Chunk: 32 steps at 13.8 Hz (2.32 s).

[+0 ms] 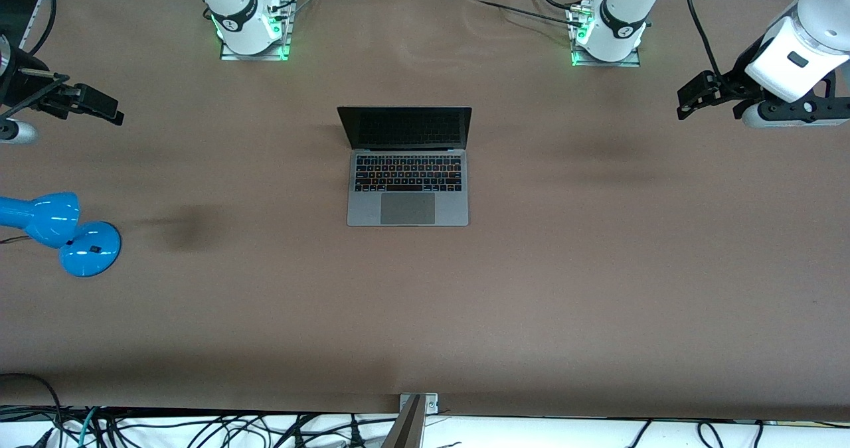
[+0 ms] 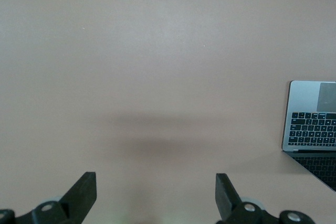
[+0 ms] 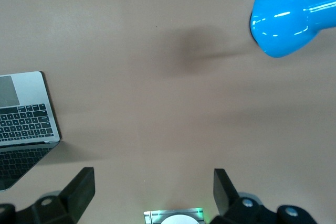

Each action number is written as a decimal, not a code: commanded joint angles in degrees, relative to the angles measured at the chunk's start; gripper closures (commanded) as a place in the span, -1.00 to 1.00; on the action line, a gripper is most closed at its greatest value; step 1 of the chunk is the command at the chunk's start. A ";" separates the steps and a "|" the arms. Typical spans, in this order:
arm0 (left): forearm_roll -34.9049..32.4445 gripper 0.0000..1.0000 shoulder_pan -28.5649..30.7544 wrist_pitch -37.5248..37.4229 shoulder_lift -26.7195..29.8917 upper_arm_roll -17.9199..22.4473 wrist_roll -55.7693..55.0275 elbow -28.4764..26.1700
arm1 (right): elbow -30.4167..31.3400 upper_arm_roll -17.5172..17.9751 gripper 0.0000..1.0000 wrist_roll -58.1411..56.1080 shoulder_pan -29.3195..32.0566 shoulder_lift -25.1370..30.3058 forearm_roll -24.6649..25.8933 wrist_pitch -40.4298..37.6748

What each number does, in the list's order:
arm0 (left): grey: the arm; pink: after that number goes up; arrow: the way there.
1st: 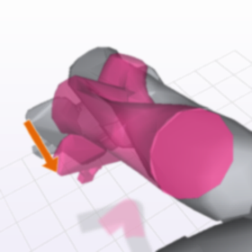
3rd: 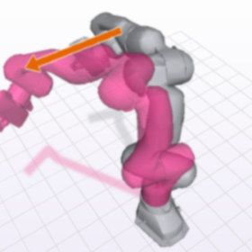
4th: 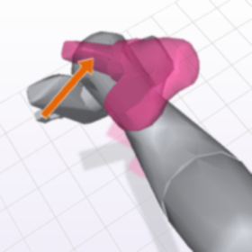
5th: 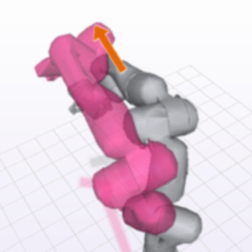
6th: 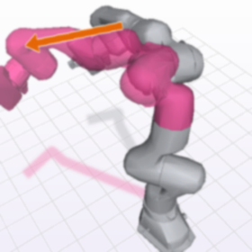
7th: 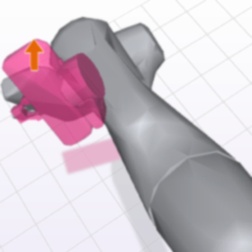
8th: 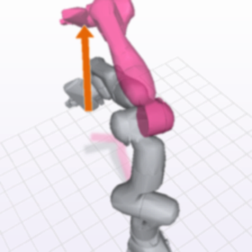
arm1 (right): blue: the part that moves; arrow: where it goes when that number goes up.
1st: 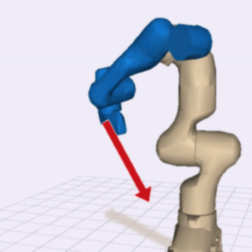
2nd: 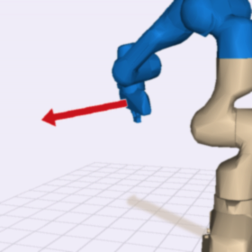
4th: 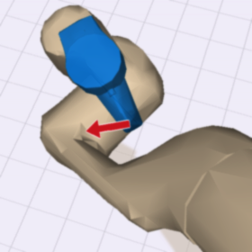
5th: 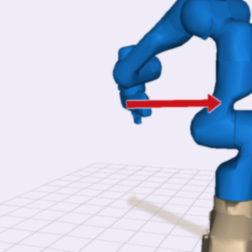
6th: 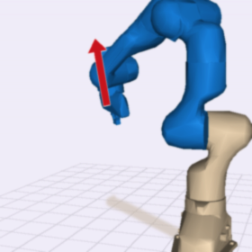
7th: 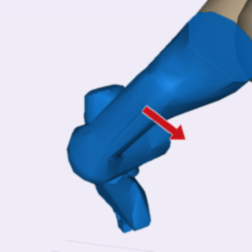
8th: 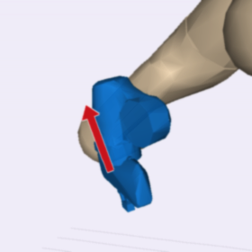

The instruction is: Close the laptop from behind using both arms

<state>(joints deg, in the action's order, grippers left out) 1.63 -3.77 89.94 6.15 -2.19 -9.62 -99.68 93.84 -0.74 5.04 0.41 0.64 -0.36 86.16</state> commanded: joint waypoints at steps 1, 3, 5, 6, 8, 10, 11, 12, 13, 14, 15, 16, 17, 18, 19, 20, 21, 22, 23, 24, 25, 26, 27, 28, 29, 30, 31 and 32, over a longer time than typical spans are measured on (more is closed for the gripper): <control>-2.24 -1.00 -0.62 -0.82 -0.44 0.26 0.83 0.90 | -0.14 -0.05 -1.00 -0.73 0.11 0.24 -1.04 -0.55; -2.24 -1.00 -0.53 -0.82 -0.44 0.26 0.83 0.89 | -0.14 -0.05 -1.00 -0.73 0.11 0.24 -1.04 -0.55; -2.24 -1.00 -0.53 -0.91 -0.87 0.26 0.83 0.89 | -0.14 -0.05 -1.00 -0.73 0.11 0.24 -1.04 -0.55; -2.24 -1.00 -0.53 -0.82 -0.96 0.26 0.83 0.89 | -0.14 -0.14 -1.00 -0.82 0.11 0.24 -1.04 -0.55; -2.24 -1.00 -0.53 -0.82 -0.96 0.26 0.83 0.89 | -0.14 -0.05 -1.00 -0.82 0.11 0.24 -1.04 -0.55; -2.24 -1.00 -0.53 -0.82 -0.96 0.26 0.83 0.89 | -0.14 -0.05 -1.00 -0.73 0.11 0.24 -1.04 -0.55; -2.24 -1.00 -0.62 -0.82 -0.96 0.26 0.83 0.89 | -0.14 -0.05 -1.00 -0.73 0.11 0.24 -1.04 -0.55; -2.24 -1.00 -0.62 -0.82 -1.05 0.26 0.83 0.89 | -0.14 -0.05 -1.00 -0.73 0.11 0.24 -1.04 -0.55; -2.24 -1.00 -0.62 -0.82 -1.14 0.26 0.83 0.89 | -0.14 -0.05 -1.00 -0.73 0.11 0.24 -1.04 -0.55; -2.24 -1.00 -0.62 -0.82 -1.14 0.26 0.83 0.89 | -0.14 -0.05 -1.00 -0.73 0.11 0.24 -1.04 -0.55; -2.24 -1.00 -0.62 -0.82 -1.14 0.26 0.83 0.98 | -0.14 -0.05 -1.00 -0.73 0.11 0.24 -1.04 -0.64; -2.24 -1.00 -0.62 -0.82 -1.14 0.26 0.74 0.90 | -0.14 -0.05 -1.00 -0.73 0.11 0.24 -1.04 -0.55; -2.24 -1.00 -0.62 -0.82 -1.23 0.26 0.83 0.98 | -0.14 -0.05 -1.00 -0.73 0.11 0.24 -1.04 -0.64; -2.24 -1.00 -0.62 -0.82 -1.23 0.26 0.74 0.90 | -0.14 -0.05 -1.00 -0.73 0.11 0.24 -1.04 -0.55; -2.24 -1.00 -0.62 -0.82 -1.23 0.26 0.57 0.89 | -0.14 -0.05 -1.00 -0.82 0.11 0.24 -1.04 -0.55; -2.24 -1.00 -0.71 -0.82 -1.23 0.17 0.22 0.89 | -0.14 -0.05 -1.00 -0.73 0.11 0.24 -1.04 -0.55; -2.24 -1.00 -0.71 -0.91 -1.31 0.17 0.04 0.81 | -0.14 -0.05 -1.00 -0.73 0.03 0.24 -1.04 -0.55; -2.24 -1.00 -0.79 -0.82 -1.40 -0.09 -0.05 0.81 | -0.14 -0.05 -1.00 -0.73 0.11 0.24 -1.04 -0.55; -2.15 -1.00 -0.80 -0.82 -1.49 -0.18 -0.14 0.72 | -0.14 -0.05 -1.00 -0.73 0.11 0.24 -1.04 -0.55; -1.98 -1.00 -0.88 -0.82 -2.01 -0.35 -0.83 0.72 | -0.14 -0.05 -1.00 -0.82 0.11 0.24 -1.04 -0.55; -1.89 -1.00 -1.75 -0.82 -2.11 -0.36 -2.14 0.72 | -0.14 -0.05 -1.00 -0.82 0.11 0.24 -1.04 -0.64; -1.72 -1.00 -2.37 -0.82 -2.45 -0.44 -3.90 0.72 | -0.14 -0.05 -1.00 -0.82 0.11 0.24 -1.04 -0.64; -1.45 -1.00 -3.07 -0.82 -2.72 -0.44 -5.05 0.72 | -0.14 0.03 -1.00 -0.82 0.03 0.24 -1.04 -0.64; -1.36 -1.00 -3.52 -0.82 -3.24 -1.40 -6.02 0.81 | -0.14 0.12 -1.00 -0.82 -0.06 0.24 -1.04 -0.64; -1.36 -1.00 -3.52 -0.65 -3.60 -2.63 -7.33 0.89 | -0.06 0.21 -1.00 -0.82 -0.06 0.24 -1.04 -0.64; -1.36 -1.00 -3.52 -0.56 -4.21 -3.95 -9.34 1.07 | 0.03 0.21 -1.00 -0.82 -0.06 0.24 -1.13 -1.25; -1.36 -1.00 -3.52 -0.38 -4.74 -5.70 -11.71 1.16 | 0.03 0.21 -1.00 -0.91 -0.06 -0.28 -1.13 -2.13; -1.36 -1.00 -3.52 -0.38 -5.09 -7.37 -14.09 1.25 | -0.06 0.38 -1.00 -1.78 -0.15 -1.07 -1.05 -2.74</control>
<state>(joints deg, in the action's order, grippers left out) 1.62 -6.91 89.92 2.34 -7.08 -19.40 -99.72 93.91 -0.51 4.74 0.32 0.49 -0.45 84.87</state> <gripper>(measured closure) 0.000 0.000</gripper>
